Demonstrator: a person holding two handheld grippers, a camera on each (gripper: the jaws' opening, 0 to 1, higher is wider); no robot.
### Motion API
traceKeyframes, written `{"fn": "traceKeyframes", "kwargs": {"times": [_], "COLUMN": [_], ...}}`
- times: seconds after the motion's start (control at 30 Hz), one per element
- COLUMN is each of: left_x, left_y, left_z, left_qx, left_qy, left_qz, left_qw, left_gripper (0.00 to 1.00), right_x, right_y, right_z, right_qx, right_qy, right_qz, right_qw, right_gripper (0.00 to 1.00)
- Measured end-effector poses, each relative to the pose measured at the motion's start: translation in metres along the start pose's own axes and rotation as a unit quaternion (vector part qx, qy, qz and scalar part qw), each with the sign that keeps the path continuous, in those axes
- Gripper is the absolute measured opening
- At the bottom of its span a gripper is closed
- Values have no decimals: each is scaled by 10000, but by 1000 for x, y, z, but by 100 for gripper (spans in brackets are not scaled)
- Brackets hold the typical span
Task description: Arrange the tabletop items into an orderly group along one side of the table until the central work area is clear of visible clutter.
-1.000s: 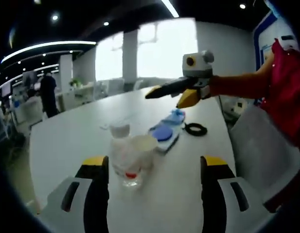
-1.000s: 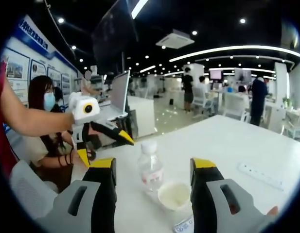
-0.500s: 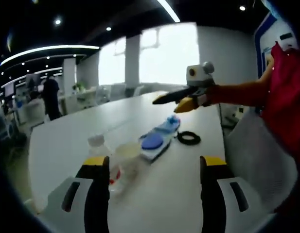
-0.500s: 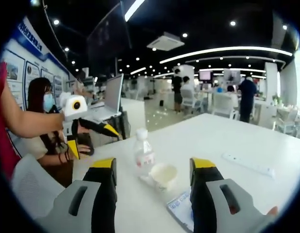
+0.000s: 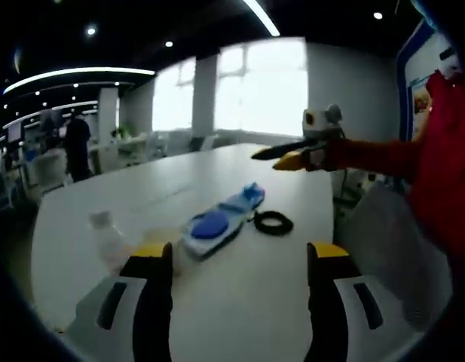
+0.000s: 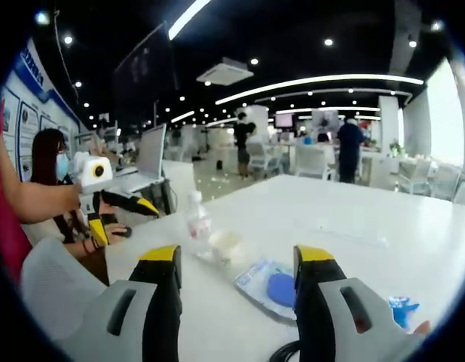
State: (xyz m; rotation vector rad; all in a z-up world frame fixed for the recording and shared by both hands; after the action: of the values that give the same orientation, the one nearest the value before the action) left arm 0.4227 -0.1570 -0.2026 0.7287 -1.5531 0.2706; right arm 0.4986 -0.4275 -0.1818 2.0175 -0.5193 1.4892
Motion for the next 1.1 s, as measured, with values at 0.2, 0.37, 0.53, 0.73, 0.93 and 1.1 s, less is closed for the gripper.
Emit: {"fn": "traceKeyframes", "kwargs": {"times": [0.2, 0.37, 0.53, 0.73, 0.93, 1.1], "left_x": [10, 15, 16, 16, 12, 5], "left_y": [-6, -11, -11, -3, 7, 9], "left_z": [19, 35, 49, 65, 71, 73], "left_qx": [72, 129, 195, 85, 260, 252], "left_qy": [-115, -227, -82, 104, 232, 336], "left_qz": [-78, -151, -87, 90, 156, 210], "left_qw": [9999, 9995, 9997, 9999, 9993, 9989], "left_gripper": [69, 69, 68, 68, 66, 66], "right_x": [-8, -11, -22, -41, -48, -52], "right_y": [32, 55, 70, 86, 96, 96], "right_z": [9, 12, 2, 0, -3, 1], "right_qx": [-379, -789, -964, -909, -1133, -1200], "right_qy": [-42, -99, 13, -146, -284, -376], "right_qz": [14, 122, 81, -71, 46, -13], "right_qw": [9993, 9968, 9953, 9957, 9931, 9921], "right_gripper": [59, 59, 58, 58, 58, 59]}}
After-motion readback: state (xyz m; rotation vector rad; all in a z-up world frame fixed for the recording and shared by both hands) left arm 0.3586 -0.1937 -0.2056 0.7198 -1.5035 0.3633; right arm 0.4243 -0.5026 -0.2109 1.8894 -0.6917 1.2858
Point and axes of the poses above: the point that each gripper's makers call its tool centre point, and the gripper's own axes: y roughly backward along the fingers, z roughly to its right, x roughly out of its top, the point moved 7 cm from there along y, roughly backward along the fingers, and after that the axes turned 12 degrees about -y, right-handed, at the moved point
